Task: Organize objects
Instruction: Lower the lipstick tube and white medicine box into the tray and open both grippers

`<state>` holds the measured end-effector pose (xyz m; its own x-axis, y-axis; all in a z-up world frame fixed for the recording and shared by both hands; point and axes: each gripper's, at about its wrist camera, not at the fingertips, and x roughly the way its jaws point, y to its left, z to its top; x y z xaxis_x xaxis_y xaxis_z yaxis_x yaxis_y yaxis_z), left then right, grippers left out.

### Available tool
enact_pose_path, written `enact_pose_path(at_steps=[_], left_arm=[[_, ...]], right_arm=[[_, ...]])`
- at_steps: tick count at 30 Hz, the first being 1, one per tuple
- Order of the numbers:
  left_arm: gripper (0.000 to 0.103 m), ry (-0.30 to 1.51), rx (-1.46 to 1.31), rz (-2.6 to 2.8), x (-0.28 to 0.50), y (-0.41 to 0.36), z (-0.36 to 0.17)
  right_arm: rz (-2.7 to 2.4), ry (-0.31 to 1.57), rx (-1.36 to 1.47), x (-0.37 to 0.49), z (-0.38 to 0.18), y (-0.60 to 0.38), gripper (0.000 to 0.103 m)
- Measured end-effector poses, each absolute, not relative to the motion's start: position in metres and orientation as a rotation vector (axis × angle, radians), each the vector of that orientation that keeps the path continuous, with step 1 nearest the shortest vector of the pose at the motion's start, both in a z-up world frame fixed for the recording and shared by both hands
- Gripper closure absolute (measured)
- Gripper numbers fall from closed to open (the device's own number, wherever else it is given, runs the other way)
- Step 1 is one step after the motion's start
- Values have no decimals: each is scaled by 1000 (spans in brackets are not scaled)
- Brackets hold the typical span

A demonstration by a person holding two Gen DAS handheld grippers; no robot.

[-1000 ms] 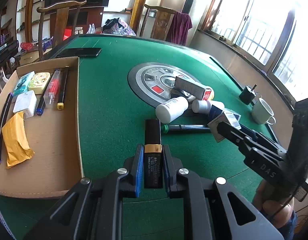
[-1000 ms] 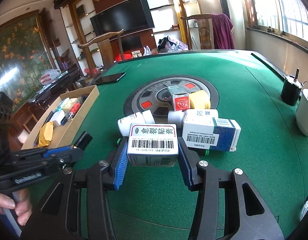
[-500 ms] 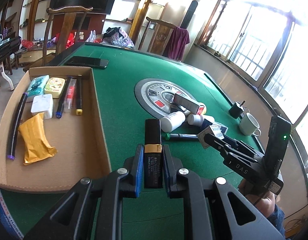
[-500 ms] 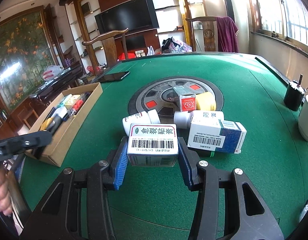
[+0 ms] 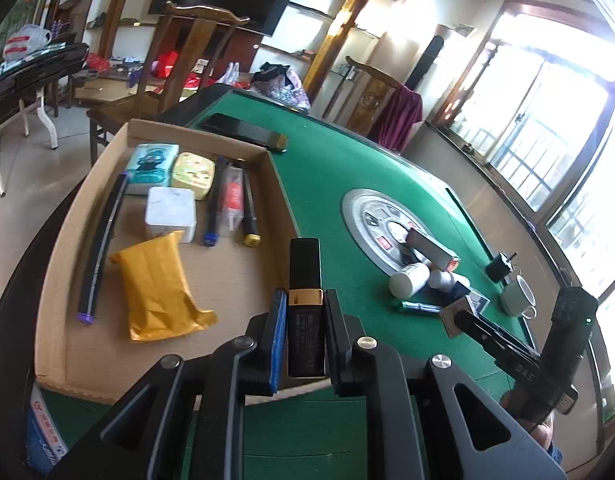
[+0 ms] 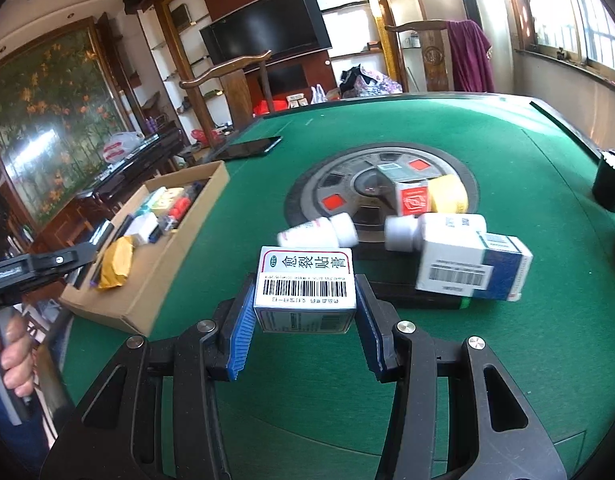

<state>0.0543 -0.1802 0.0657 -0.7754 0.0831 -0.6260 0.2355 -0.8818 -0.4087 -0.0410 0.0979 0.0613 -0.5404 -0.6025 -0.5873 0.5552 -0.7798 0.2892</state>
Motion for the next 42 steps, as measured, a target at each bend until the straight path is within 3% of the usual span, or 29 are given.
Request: enact_pose_path(at_steps=[15,24,42], left_arm=[[87,765,1079,-2667,46,-210,38],[87,797,1138,-2641,39,-216,19],[86,776,1152,-2616,37,-218,12]], right_arm=[[-2026,-30,947,-18,91,-42,57],[-1903,-73,1176,-47,60,-105,57],[-1982,64,1219,-66,39,-156,57]])
